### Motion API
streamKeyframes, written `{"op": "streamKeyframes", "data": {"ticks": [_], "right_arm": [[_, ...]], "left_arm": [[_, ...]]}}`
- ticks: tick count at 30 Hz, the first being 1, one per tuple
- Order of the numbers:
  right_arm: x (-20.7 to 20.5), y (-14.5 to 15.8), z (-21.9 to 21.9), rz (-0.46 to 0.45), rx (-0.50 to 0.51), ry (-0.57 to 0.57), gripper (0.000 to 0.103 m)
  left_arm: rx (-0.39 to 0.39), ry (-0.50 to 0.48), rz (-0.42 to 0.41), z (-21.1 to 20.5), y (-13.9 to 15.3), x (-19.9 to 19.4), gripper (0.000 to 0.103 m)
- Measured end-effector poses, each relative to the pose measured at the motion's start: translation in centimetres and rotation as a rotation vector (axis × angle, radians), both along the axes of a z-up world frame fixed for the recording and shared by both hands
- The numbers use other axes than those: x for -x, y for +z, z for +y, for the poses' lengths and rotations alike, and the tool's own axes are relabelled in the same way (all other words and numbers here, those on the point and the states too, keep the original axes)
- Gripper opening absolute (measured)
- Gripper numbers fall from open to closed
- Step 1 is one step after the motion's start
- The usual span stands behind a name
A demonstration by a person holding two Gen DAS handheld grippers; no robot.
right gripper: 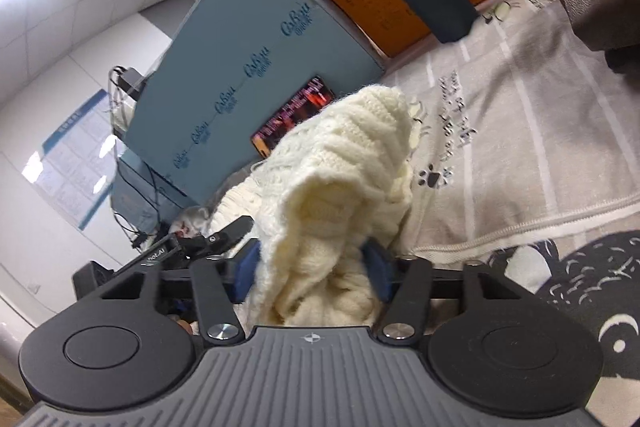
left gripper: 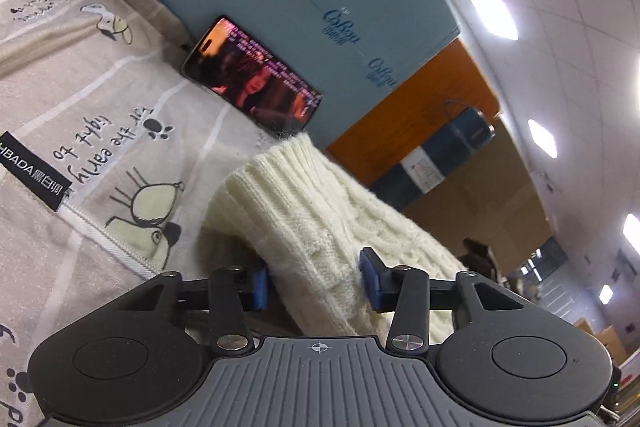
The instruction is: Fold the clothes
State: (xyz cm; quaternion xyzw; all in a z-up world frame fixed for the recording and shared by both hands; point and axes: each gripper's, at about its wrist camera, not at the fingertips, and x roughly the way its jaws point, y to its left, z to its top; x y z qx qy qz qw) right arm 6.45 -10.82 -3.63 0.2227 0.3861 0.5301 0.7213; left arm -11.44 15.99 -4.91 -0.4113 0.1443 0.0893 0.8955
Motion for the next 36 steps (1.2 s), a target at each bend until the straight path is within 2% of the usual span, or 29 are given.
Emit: {"op": "streamKeyframes", "data": {"ticks": [4, 9, 16, 23, 30, 36], "right_arm": [[0.2, 0.3, -0.2, -0.031, -0.037, -0.003, 0.043], [0.9, 1.3, 0.0, -0.057, -0.086, 0.017, 0.042], [3.3, 4.3, 3.4, -0.093, -0.118, 0.088, 0.041], [6.4, 7.9, 10.9, -0.164, -0.190, 0.204, 0.041], [9.5, 9.3, 21.5, -0.212, -0.200, 0.333, 0.040], [11.4, 9.7, 29.6, -0.290, -0.195, 0.383, 0.039]], "left_arm": [[-0.010, -0.004, -0.043, -0.2, 0.8, 0.7, 0.038], [-0.025, 0.014, -0.073, -0.1, 2.3, 2.3, 0.038], [-0.098, 0.093, -0.160, 1.8, 5.2, 7.0, 0.038], [-0.200, 0.267, -0.254, 5.7, 8.4, 13.1, 0.038], [-0.259, 0.462, -0.249, 11.6, 9.7, 17.7, 0.038], [-0.277, 0.584, -0.251, 17.2, 9.8, 18.9, 0.038]]}}
